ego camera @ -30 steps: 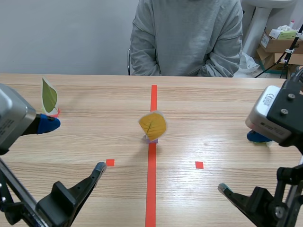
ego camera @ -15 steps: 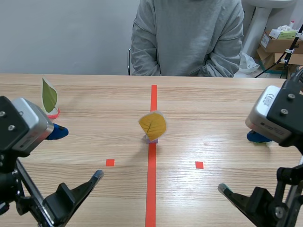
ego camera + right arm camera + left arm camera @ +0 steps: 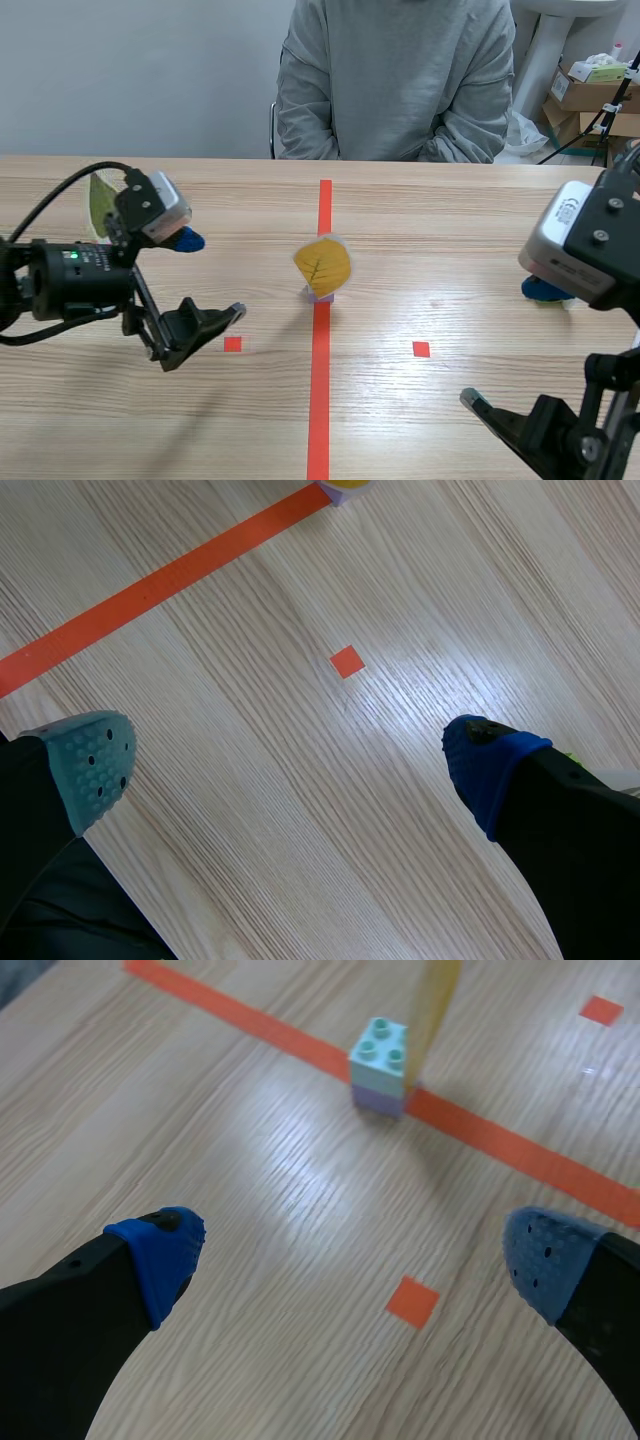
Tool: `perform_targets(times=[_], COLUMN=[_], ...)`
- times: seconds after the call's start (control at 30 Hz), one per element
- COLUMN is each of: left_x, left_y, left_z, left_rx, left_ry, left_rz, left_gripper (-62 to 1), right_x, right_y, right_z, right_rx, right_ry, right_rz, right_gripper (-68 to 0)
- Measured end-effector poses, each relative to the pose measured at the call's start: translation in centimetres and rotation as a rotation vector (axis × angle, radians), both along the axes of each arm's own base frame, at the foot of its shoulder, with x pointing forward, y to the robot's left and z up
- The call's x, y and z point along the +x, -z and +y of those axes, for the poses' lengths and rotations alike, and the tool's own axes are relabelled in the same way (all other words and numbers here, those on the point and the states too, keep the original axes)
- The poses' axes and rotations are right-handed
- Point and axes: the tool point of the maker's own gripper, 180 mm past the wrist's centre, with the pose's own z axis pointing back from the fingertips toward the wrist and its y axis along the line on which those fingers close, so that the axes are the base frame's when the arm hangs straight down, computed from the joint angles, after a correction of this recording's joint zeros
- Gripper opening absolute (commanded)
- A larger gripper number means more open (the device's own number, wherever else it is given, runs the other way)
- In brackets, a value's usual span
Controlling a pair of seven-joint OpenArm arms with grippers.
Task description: Do the leaf sorting experiment
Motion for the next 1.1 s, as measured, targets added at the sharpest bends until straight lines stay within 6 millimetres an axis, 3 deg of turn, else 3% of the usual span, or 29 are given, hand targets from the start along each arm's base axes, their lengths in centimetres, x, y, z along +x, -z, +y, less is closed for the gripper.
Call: perform_targets(times=[0.43,0.63,1.03,1.1], left_x=[0.9,1.8,1.8,1.8], left_y=[2.6,3.5,2.9,2.9], left_z=[-7.7,-9.0,-11.8,-12.0], left_rx=[-0.058,-0.038,-0.055,-0.059], left_ry=[0.098,0.101,0.125,0.126], left_rz=[0.093,0.108,0.088,0.087], left_gripper=[1.4,1.4,1.3,-5.3], right_x=[0.0,0.0,0.0,0.0], right_y=[0.0,0.0,0.0,0.0], right_z=[0.0,0.0,0.0,0.0], right_rx=[-0.001,-0.001,0.0,0.0], right_ry=[0.0,0.0,0.0,0.0], right_rz=[0.0,0.0,0.0,0.0], right_gripper=[-3.5,-3.5,-3.5,-3.5])
